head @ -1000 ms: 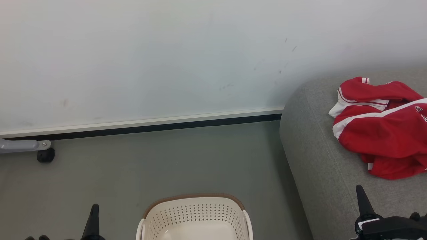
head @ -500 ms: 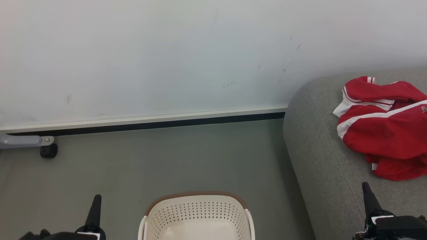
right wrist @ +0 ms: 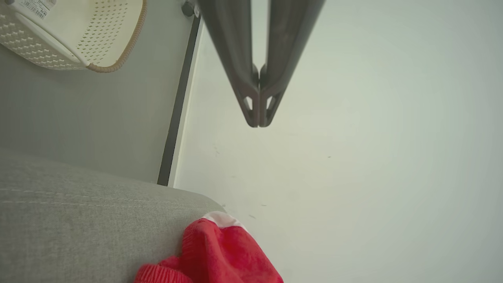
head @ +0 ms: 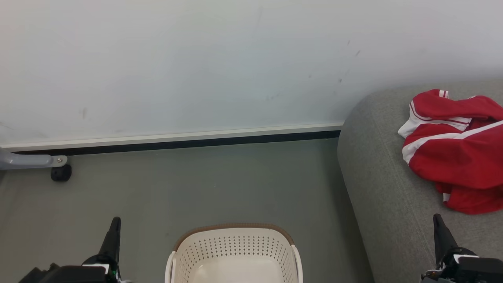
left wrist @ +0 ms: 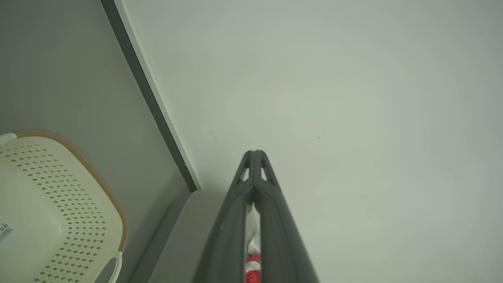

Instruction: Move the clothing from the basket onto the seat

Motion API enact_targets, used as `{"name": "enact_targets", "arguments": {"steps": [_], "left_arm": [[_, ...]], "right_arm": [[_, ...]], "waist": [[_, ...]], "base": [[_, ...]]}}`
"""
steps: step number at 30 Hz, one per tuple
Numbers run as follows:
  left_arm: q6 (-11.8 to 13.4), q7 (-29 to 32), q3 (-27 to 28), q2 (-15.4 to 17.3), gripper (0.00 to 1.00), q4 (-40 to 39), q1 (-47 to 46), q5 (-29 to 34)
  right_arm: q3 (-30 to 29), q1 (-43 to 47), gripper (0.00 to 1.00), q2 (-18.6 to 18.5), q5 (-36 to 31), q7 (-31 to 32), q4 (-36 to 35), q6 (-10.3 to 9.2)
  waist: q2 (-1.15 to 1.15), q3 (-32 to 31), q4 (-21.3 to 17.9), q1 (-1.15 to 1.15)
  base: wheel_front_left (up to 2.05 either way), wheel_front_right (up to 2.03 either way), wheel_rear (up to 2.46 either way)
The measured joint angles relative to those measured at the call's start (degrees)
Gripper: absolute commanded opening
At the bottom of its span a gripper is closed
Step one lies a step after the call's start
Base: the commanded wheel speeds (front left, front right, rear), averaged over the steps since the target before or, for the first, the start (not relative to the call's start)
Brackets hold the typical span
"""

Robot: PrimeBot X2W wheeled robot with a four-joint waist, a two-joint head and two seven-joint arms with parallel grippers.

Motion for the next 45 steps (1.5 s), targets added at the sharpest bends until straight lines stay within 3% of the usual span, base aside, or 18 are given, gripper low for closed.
{"name": "enact_targets", "arguments": {"steps": [6,45], "left_arm": [[-0.49,0.86,0.29,-0.26,0.00,0.42,-0.93,-2.79],[-0.49,0.86,0.29,-0.31,0.00,0.51,-0.93,-2.86]], "right_arm": [[-1.00,-0.72,0.00,0.32,2.74,0.80,0.23,0.49],[-1.02,-0.72,0.00,0.37,2.75,0.79,0.24,0.49]], "waist": [[0.00,0.14,0.20,0.00],[0.00,0.14,0.20,0.00]], "base": [[0.00,0.00,0.00],[0.00,0.00,0.00]]}}
